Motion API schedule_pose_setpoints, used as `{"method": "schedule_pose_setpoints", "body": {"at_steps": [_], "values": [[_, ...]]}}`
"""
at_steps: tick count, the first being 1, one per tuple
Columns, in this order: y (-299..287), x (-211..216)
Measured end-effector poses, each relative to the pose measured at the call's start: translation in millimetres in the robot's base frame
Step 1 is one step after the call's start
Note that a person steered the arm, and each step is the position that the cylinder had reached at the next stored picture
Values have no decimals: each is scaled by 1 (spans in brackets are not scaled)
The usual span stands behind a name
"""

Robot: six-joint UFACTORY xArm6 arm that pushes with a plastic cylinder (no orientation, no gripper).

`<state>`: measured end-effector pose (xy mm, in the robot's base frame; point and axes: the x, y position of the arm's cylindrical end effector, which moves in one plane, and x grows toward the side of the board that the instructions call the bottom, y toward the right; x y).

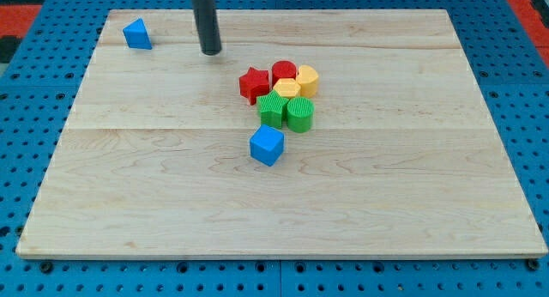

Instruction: Separate the red blocks from the group of blocks

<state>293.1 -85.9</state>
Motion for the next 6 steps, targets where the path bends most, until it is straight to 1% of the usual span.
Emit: {"method": "schedule_pose_setpoints", "body": {"at_steps": [1,2,3,4,5,6], "values": [[34,3],[100,3],[87,60],[100,105],[112,138],[68,120]]}}
